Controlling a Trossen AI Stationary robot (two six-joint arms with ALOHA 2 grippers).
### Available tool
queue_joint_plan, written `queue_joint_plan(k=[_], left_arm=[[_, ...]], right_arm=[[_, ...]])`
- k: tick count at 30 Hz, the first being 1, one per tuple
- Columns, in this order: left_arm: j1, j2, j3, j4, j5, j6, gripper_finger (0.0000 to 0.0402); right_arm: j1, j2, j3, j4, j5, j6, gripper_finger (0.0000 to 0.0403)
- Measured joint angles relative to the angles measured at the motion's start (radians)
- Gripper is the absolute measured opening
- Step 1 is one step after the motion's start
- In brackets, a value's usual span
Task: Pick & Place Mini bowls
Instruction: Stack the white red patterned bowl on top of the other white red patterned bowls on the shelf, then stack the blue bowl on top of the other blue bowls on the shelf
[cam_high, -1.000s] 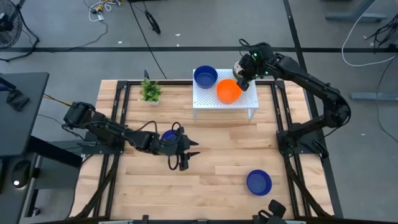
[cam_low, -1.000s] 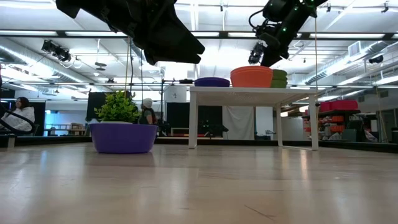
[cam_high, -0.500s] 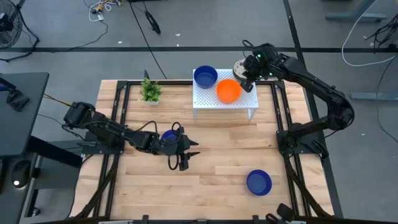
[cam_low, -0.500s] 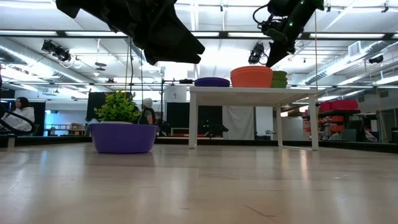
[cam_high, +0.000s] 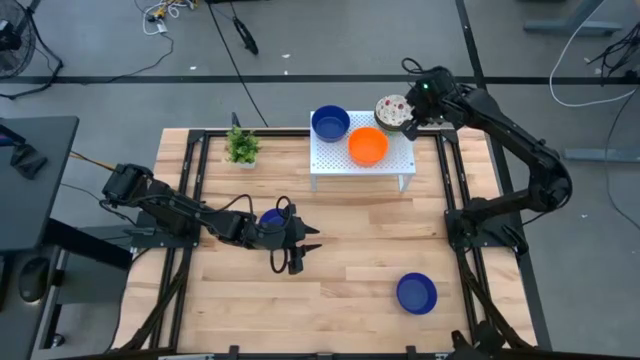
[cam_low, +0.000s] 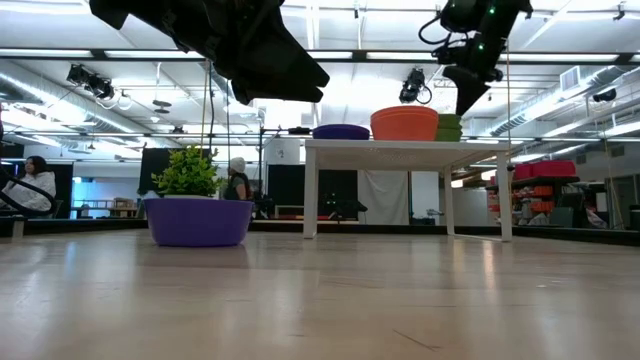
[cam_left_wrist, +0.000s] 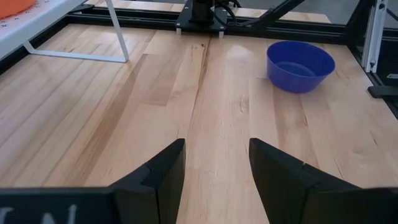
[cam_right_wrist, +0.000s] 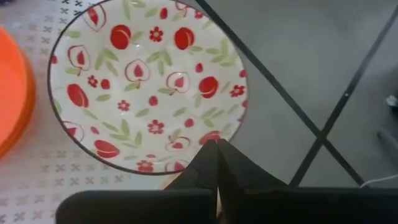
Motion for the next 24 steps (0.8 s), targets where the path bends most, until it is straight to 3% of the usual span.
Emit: queue_joint_plan(k=[16, 20, 24], left_arm=[[0.000, 0.000, 0.000, 0.000, 0.000, -0.001, 0.0183], [0.000, 0.000, 0.000, 0.000, 0.000, -0.001, 0.0183], [0.000, 0.000, 0.000, 0.000, 0.000, -0.001, 0.0183]], right_arm=[[-0.022, -0.016, -0.001, 0.019, -0.025, -0.037, 0.0002], [0.048, -0.063, -0.001, -0.011, -0.033, -0.023, 0.0002], [0.189, -0.117, -0.007, -0.099, -0.039, 0.024, 0.0002]])
